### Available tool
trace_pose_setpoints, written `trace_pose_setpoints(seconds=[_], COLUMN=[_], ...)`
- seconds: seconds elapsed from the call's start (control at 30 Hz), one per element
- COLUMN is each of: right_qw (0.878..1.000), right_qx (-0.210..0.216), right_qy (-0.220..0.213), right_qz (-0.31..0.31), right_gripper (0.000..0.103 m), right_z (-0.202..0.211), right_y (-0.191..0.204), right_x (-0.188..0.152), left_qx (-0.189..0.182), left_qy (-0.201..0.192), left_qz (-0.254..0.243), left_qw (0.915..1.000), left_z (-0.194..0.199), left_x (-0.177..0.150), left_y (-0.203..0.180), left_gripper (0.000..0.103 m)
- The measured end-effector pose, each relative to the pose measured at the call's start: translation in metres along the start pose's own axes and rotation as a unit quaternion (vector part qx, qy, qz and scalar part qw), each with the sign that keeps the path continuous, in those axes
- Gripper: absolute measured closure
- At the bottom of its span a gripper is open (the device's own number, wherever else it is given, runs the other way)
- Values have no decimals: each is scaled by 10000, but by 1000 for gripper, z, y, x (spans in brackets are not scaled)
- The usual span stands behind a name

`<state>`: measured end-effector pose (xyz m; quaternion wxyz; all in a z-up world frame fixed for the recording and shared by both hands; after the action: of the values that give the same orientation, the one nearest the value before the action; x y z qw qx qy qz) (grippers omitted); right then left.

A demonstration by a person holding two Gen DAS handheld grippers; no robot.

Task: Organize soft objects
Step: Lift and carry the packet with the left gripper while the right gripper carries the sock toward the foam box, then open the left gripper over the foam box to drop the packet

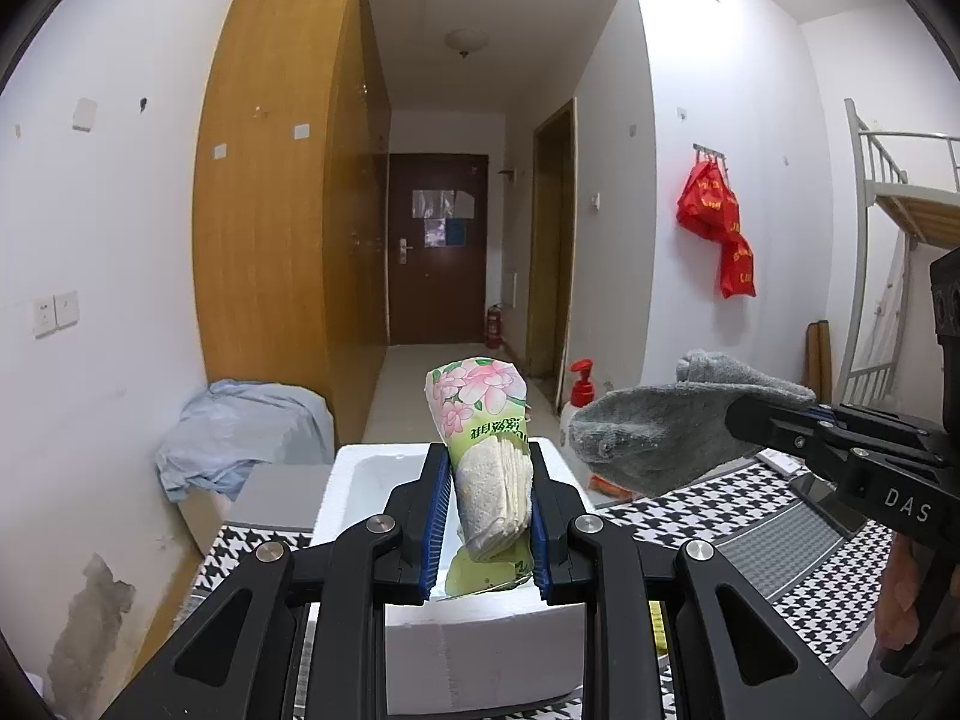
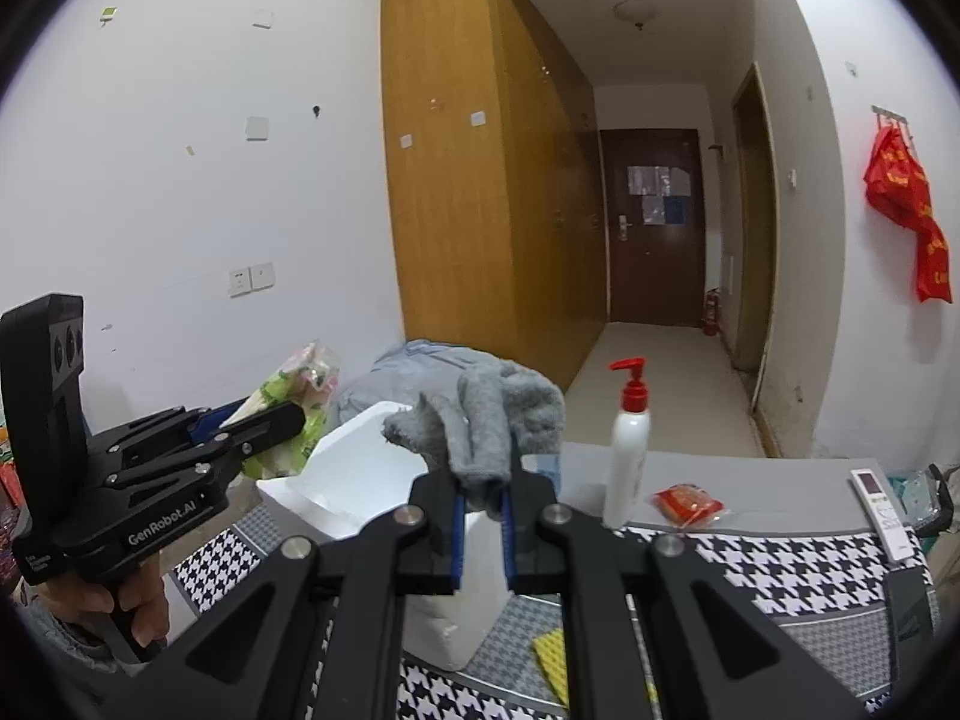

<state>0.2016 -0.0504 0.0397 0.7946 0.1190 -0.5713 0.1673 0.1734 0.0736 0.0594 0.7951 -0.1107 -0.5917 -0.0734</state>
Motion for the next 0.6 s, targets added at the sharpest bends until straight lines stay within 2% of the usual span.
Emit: trace_pose_setpoints(seconds=[0.6], right_qw=[10000], right_qx=[-38], right_qy=[81], right_qz=[40], right_gripper=[91], right_z=[-20], right_y=[7], right_x=[1], left_qx=[-144], left_qy=[348], left_qz=[174], left_qw=[9991], left_z=[-41], left_x=[-6], left_y=[30], left_gripper=[78])
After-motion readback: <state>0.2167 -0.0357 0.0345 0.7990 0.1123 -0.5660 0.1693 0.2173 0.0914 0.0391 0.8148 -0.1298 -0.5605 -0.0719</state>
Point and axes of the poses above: each gripper's, at about its wrist camera, not at the fingertips, and z roughly against the way its jaws point, y to its left, x to its top, the point moved 6 cm from there along -z, roughly the way its jaws point, and after that the axes turned 14 degrees about -x, right-handed, at the moved point
